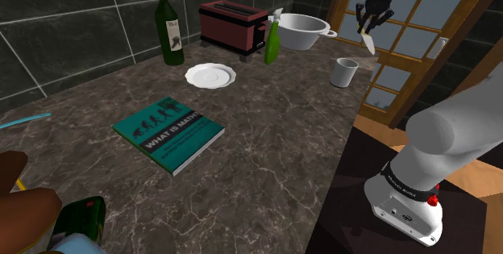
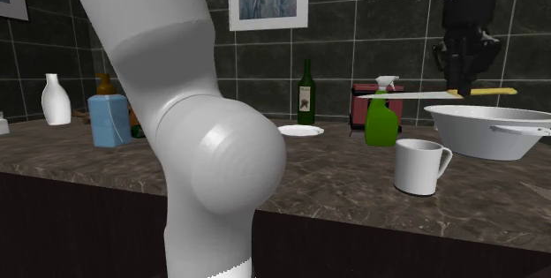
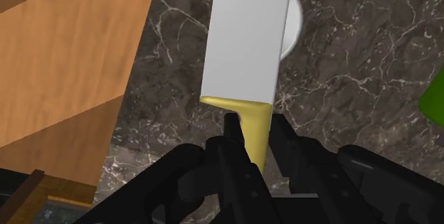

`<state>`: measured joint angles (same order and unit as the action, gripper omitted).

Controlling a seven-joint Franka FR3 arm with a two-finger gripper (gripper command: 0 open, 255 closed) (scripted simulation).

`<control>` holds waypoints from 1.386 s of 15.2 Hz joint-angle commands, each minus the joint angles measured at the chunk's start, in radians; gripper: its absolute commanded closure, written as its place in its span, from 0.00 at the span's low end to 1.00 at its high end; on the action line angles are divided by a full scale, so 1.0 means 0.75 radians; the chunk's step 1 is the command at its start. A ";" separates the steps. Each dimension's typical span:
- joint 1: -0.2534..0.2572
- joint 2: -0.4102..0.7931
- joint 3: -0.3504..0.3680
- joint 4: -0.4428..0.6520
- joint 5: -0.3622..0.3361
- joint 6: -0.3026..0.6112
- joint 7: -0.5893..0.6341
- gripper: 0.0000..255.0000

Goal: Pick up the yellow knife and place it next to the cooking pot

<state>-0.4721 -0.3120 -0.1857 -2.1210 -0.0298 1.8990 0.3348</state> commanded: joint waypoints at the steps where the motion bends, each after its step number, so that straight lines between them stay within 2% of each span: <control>1: -0.015 0.085 -0.044 0.082 0.009 0.003 -0.065 1.00; 7: -0.063 0.346 -0.146 0.362 0.076 -0.027 -0.240 1.00; 12: -0.131 0.594 -0.206 0.656 0.168 -0.092 -0.381 1.00; 17: -0.244 0.881 -0.234 1.038 0.277 -0.212 -0.498 1.00; 18: -0.294 0.995 -0.236 1.204 0.317 -0.271 -0.528 1.00; 21: -0.288 0.984 -0.232 1.132 0.313 -0.211 -0.532 1.00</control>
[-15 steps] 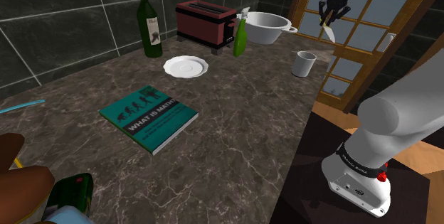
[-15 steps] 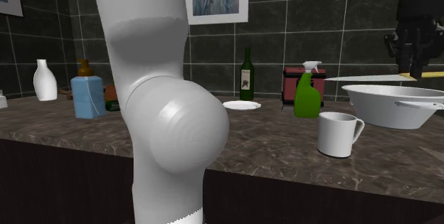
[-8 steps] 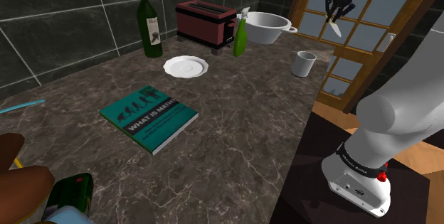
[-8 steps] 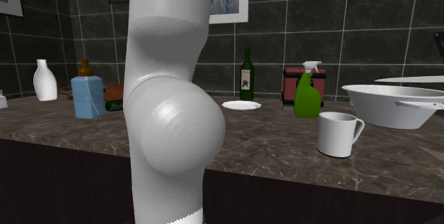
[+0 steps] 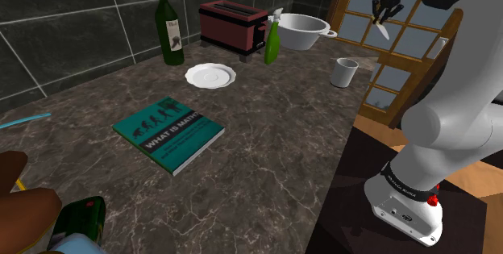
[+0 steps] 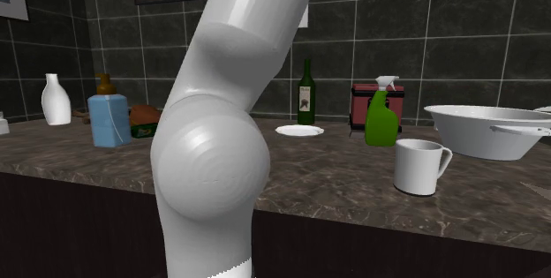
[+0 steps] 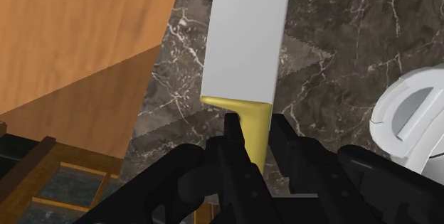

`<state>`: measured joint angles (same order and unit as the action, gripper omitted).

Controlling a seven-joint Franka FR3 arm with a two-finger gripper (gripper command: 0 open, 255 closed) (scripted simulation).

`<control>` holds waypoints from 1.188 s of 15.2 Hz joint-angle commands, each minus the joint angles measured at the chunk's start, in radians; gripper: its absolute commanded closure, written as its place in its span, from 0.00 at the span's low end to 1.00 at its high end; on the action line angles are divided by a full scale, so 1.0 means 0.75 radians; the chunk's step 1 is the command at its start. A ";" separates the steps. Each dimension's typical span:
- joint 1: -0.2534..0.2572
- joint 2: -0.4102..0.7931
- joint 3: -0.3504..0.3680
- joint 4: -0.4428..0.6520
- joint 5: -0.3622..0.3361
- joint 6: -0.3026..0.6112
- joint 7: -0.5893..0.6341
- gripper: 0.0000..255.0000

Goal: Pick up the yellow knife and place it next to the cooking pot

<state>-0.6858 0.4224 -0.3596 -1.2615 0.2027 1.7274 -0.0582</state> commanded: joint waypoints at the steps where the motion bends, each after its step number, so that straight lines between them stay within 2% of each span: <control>1: -0.001 0.002 0.000 -0.036 0.002 0.037 -0.009 1.00; 18: 0.022 0.014 0.011 -0.323 0.019 0.334 -0.040 1.00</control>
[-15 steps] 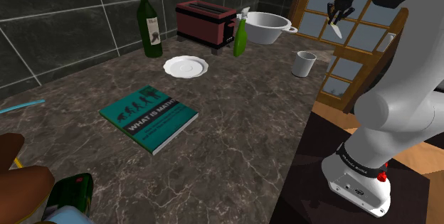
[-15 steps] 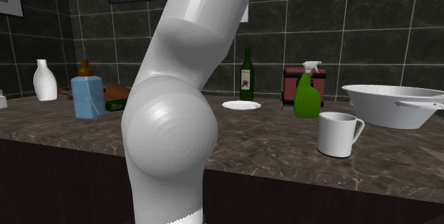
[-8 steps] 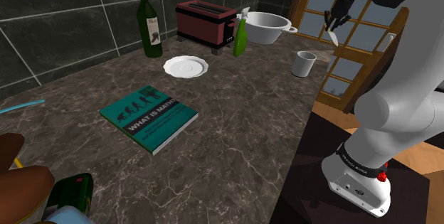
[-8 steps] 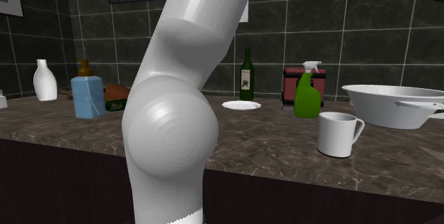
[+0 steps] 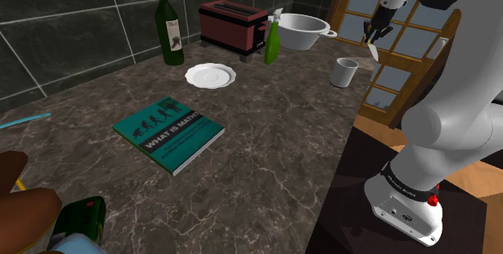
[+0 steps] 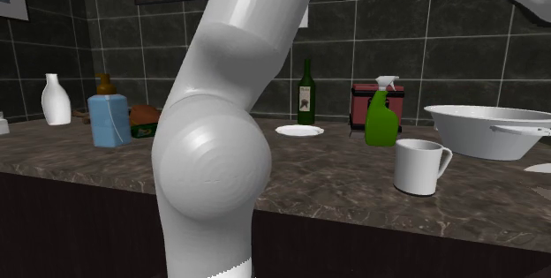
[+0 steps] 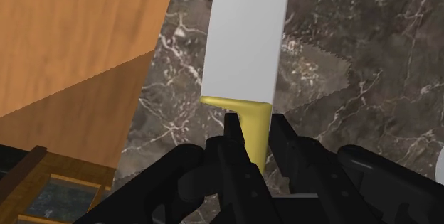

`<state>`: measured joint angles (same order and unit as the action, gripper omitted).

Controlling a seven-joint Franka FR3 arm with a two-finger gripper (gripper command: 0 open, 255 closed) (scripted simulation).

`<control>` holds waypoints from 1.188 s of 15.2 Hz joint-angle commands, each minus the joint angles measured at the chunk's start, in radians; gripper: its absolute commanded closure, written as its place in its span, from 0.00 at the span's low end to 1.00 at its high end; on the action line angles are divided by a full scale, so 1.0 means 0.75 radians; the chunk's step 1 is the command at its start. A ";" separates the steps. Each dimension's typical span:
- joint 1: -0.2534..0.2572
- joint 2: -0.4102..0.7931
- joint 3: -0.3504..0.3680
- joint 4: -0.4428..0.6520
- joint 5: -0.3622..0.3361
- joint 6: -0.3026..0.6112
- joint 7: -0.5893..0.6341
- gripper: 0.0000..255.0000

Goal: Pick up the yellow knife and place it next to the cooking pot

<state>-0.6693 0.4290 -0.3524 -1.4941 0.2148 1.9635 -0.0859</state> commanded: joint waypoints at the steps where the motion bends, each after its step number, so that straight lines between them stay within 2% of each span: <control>1: 0.000 0.009 0.002 -0.026 0.005 0.035 -0.005 1.00; 15: -0.004 0.088 0.024 -0.163 0.048 0.245 -0.042 1.00; 18: -0.005 0.095 0.025 -0.169 0.051 0.257 -0.044 1.00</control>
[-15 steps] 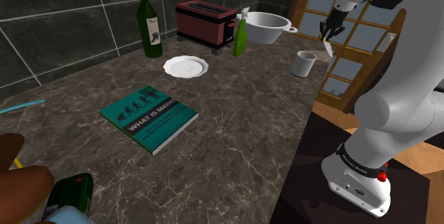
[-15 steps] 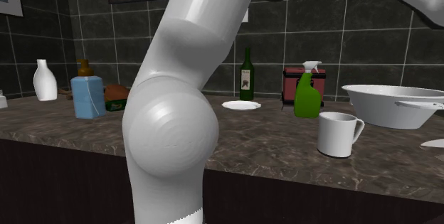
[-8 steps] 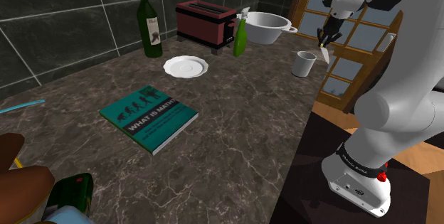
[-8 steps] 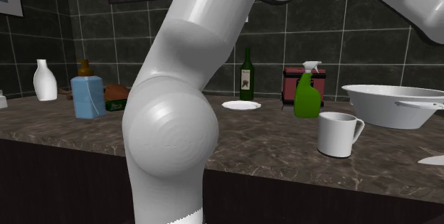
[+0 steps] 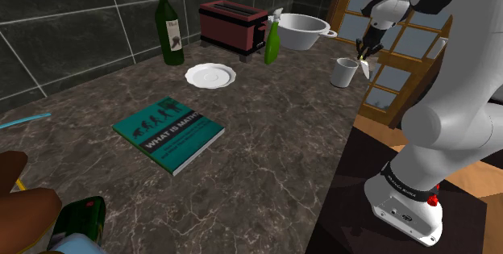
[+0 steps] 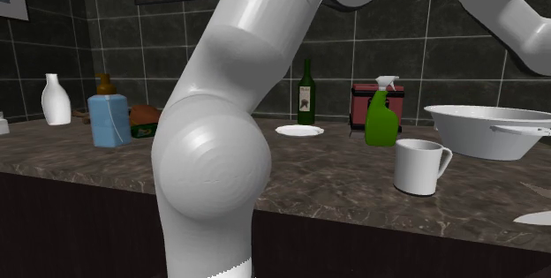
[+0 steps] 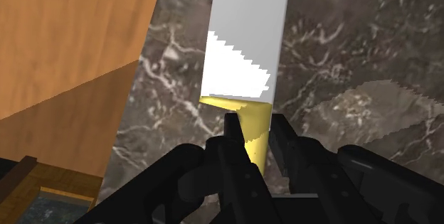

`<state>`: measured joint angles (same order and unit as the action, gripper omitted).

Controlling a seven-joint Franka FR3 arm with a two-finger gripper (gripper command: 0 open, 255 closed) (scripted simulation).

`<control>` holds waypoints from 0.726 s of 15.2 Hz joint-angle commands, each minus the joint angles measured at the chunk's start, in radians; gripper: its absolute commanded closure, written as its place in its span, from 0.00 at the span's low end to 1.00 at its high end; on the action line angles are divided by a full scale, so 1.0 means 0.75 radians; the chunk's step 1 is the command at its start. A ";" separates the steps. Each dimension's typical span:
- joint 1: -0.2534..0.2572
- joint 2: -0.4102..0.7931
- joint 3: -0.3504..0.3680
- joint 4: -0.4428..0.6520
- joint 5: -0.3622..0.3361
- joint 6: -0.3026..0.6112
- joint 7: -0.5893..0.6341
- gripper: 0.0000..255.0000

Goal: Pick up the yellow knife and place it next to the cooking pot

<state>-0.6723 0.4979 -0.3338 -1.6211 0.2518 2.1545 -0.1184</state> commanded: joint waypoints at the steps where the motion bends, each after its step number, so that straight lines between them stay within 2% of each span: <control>1: -0.001 0.003 0.000 0.001 0.001 0.002 -0.001 1.00; 6: -0.001 0.003 0.000 0.001 0.001 0.002 -0.001 1.00; 7: -0.001 0.003 0.000 0.001 0.001 0.002 -0.001 0.00; 11: -0.001 0.003 0.000 0.001 0.001 0.002 -0.001 0.00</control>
<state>-0.6729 0.4999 -0.3335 -1.6206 0.2527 2.1563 -0.1192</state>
